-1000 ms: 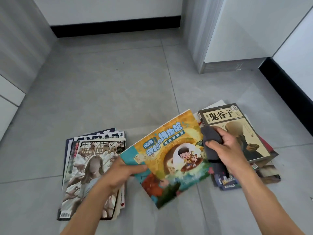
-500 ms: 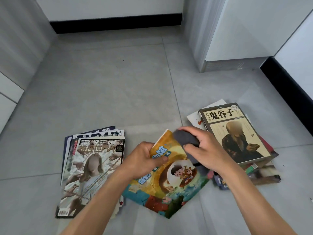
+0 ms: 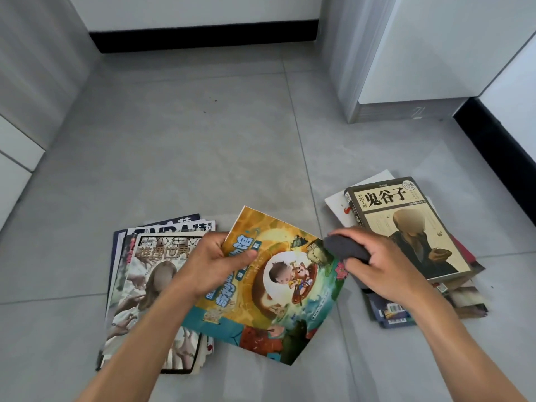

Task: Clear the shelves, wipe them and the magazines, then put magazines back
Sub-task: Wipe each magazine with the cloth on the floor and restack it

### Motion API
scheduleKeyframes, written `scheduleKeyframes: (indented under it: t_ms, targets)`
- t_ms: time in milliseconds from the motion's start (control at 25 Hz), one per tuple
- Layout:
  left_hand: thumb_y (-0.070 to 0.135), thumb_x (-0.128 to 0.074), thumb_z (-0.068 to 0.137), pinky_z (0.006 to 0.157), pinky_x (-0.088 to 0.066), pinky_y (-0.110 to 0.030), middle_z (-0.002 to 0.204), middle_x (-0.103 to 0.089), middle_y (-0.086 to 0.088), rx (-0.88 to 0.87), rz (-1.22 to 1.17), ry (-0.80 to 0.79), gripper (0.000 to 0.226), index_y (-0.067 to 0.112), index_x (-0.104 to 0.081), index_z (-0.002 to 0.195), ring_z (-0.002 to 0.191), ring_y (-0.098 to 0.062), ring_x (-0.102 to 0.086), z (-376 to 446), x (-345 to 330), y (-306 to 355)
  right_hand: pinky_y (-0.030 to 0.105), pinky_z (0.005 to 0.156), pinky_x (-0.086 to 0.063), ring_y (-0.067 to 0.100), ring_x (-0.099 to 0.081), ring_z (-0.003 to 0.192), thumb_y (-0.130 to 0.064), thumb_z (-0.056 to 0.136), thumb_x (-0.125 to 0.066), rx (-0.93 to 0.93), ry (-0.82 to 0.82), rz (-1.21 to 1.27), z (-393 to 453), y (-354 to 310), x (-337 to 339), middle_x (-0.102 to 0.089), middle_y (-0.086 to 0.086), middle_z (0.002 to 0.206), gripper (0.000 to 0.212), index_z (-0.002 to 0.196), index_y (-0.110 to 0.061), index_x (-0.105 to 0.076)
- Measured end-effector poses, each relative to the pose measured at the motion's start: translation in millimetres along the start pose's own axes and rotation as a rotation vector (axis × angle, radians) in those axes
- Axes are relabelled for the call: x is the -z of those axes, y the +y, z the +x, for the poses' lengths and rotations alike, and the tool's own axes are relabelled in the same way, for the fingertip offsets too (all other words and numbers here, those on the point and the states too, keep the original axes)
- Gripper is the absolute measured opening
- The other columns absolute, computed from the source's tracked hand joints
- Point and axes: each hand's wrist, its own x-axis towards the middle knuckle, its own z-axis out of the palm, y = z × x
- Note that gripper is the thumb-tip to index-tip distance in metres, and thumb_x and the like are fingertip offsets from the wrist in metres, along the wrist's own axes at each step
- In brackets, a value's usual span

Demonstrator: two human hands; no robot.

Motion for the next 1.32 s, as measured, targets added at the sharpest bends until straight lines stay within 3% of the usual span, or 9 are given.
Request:
scheduleKeyframes:
  t_ms: [160,360,440,600,680,800,920,1160,1320]
  targets:
    - [0.003,-0.071,0.086,0.06,-0.051,-0.025,0.071,-0.071,-0.009,-0.07,0.162,-0.141,0.013,0.005,-0.07,0.073,0.063,-0.016,-0.064,0.7,-28.7,0.9,0.01,0.073,-0.041,-0.007,-0.057,0.091,-0.021,0.08,-0.056,0.163,0.016,-0.015,30.0,-48.6,-23.2,-0.061,-0.022,0.105,0.046,0.124,-0.028,-0.061]
    - [0.005,-0.072,0.082,0.062,-0.059,-0.034,0.078,-0.075,-0.015,-0.095,-0.025,0.032,0.008,0.002,-0.071,0.075,0.069,-0.025,-0.071,-1.1,-14.0,-5.0,0.008,0.068,-0.039,-0.003,-0.055,0.085,-0.025,0.082,-0.053,0.154,-0.006,-0.118,32.9,-38.8,-15.2,-0.061,-0.013,0.11,0.048,0.129,-0.027,-0.058]
    - [0.012,-0.073,0.077,0.061,-0.059,-0.034,0.078,-0.076,-0.012,-0.095,-0.073,0.091,0.009,0.003,-0.071,0.076,0.068,-0.025,-0.073,-2.0,-2.6,-8.0,0.009,0.065,-0.043,0.001,-0.059,0.087,-0.022,0.085,-0.056,0.073,0.101,-0.084,19.8,-16.2,-10.3,-0.063,-0.014,0.107,0.042,0.126,-0.03,-0.058]
    - [0.009,-0.071,0.08,0.059,-0.06,-0.036,0.078,-0.076,-0.011,0.008,-0.324,0.262,0.007,0.003,-0.07,0.084,0.067,-0.025,-0.073,1.2,-2.6,-18.7,0.026,0.083,-0.055,0.013,-0.068,0.104,-0.002,0.094,-0.062,-0.156,0.359,0.665,3.5,-8.1,-35.0,-0.072,-0.006,0.111,0.041,0.124,-0.029,-0.06]
    - [0.003,-0.069,0.082,0.057,-0.06,-0.032,0.077,-0.076,-0.009,0.04,-0.402,0.303,0.004,0.005,-0.07,0.085,0.066,-0.022,-0.073,-1.5,-12.4,-23.6,0.036,0.084,-0.057,0.018,-0.069,0.103,-0.003,0.094,-0.062,-0.233,0.393,0.801,5.2,-12.6,-46.5,-0.073,-0.003,0.108,0.04,0.12,-0.033,-0.062]
    - [0.005,-0.085,0.066,0.066,-0.059,-0.034,0.085,-0.076,-0.013,0.071,-0.372,0.142,0.021,0.006,-0.073,0.083,0.073,-0.024,-0.074,-4.9,-12.2,-32.4,0.032,0.072,-0.056,0.02,-0.071,0.09,0.0,0.089,-0.066,-0.26,0.393,0.724,9.8,-8.3,-33.8,-0.074,-0.003,0.094,0.036,0.108,-0.031,-0.067]
    - [0.018,-0.088,0.048,0.067,-0.057,-0.03,0.085,-0.075,-0.014,0.107,-0.251,-0.066,0.032,0.011,-0.077,0.077,0.077,-0.025,-0.072,-0.7,9.3,-26.6,0.031,0.076,-0.056,0.019,-0.069,0.09,0.004,0.087,-0.068,-0.22,0.286,0.659,9.2,-2.2,-15.5,-0.075,0.0,0.096,0.041,0.105,-0.033,-0.071]
    - [0.004,-0.079,0.08,0.079,-0.06,-0.035,0.098,-0.076,-0.013,0.106,0.111,-0.433,0.028,0.008,-0.073,0.106,0.092,-0.029,-0.073,8.0,6.7,17.5,0.035,0.078,-0.054,0.018,-0.067,0.088,0.005,0.085,-0.07,-0.111,0.07,0.586,6.1,-18.2,-0.9,-0.073,0.002,0.097,0.048,0.105,-0.039,-0.072]
    - [0.014,-0.076,0.082,0.078,-0.054,-0.055,0.088,-0.073,-0.021,-0.195,0.165,-0.22,0.016,-0.001,-0.073,0.089,0.079,-0.029,-0.07,5.8,-41.8,19.1,0.016,0.086,-0.048,0.005,-0.063,0.106,-0.002,0.084,-0.069,0.14,0.029,0.23,12.7,-48.7,-18.4,-0.067,-0.017,0.112,0.047,0.122,-0.029,-0.065]
